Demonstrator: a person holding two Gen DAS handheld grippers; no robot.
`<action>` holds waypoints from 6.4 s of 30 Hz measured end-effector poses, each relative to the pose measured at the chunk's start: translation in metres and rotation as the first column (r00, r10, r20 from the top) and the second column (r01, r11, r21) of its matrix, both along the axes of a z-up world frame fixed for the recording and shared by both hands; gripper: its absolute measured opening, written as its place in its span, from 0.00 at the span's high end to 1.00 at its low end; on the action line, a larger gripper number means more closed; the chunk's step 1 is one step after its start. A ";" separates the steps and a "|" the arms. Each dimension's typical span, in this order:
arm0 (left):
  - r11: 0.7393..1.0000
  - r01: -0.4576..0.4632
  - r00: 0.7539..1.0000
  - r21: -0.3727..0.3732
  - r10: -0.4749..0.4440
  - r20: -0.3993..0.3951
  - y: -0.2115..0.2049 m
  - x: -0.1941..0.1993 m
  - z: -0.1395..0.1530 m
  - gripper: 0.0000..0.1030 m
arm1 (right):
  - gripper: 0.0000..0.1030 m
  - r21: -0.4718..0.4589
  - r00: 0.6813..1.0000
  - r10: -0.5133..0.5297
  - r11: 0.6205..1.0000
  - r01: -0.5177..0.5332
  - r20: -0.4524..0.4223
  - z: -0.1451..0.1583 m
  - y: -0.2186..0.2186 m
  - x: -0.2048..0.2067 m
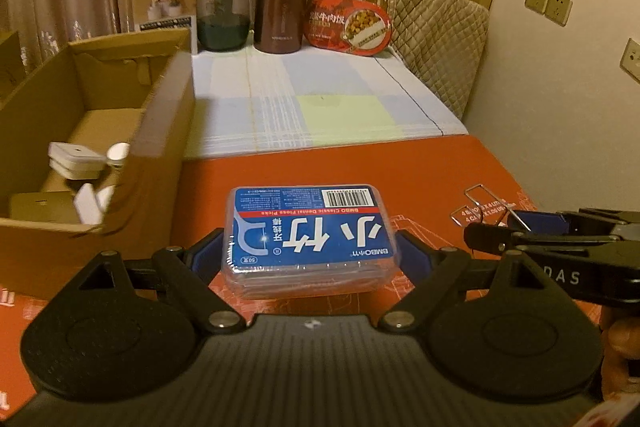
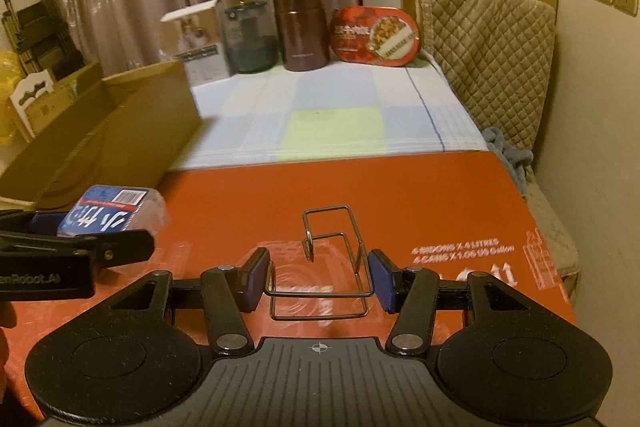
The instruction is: Organize rigid objects
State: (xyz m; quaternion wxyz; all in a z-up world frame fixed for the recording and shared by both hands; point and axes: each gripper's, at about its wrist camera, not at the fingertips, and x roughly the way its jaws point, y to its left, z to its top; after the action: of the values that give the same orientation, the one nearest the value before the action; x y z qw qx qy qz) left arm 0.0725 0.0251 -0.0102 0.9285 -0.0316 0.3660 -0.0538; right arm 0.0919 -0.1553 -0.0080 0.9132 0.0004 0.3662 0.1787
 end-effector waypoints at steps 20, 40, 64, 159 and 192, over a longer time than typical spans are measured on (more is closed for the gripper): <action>0.999 -0.048 0.996 0.009 0.047 0.074 0.038 -0.051 0.045 0.17 | 0.51 -0.007 0.991 0.100 0.995 -0.100 0.084 0.049 0.048 -0.039; 0.993 -0.111 0.988 -0.028 0.113 0.107 0.100 -0.047 0.074 0.17 | 0.51 0.010 0.972 0.209 0.977 -0.212 0.107 0.065 0.107 -0.013; 0.981 -0.163 0.986 0.106 0.164 -0.003 0.237 0.045 0.038 0.17 | 0.51 0.053 0.934 0.357 0.933 -0.356 -0.004 0.048 0.253 0.086; 0.973 -0.230 0.973 0.031 0.229 0.023 0.219 -0.058 0.075 0.02 | 0.22 0.054 0.974 0.219 0.975 -0.216 -0.057 0.067 0.191 -0.023; 0.973 -0.219 0.974 0.068 0.222 -0.035 0.174 -0.111 0.074 0.02 | 0.22 -0.007 0.978 0.202 0.979 -0.203 -0.057 0.072 0.166 -0.078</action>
State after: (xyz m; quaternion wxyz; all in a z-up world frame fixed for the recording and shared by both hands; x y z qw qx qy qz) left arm -0.0383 0.1994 0.0640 0.9214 -0.0437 0.3812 0.0620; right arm 0.0143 0.0108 0.0636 0.8797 -0.0375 0.3908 0.2685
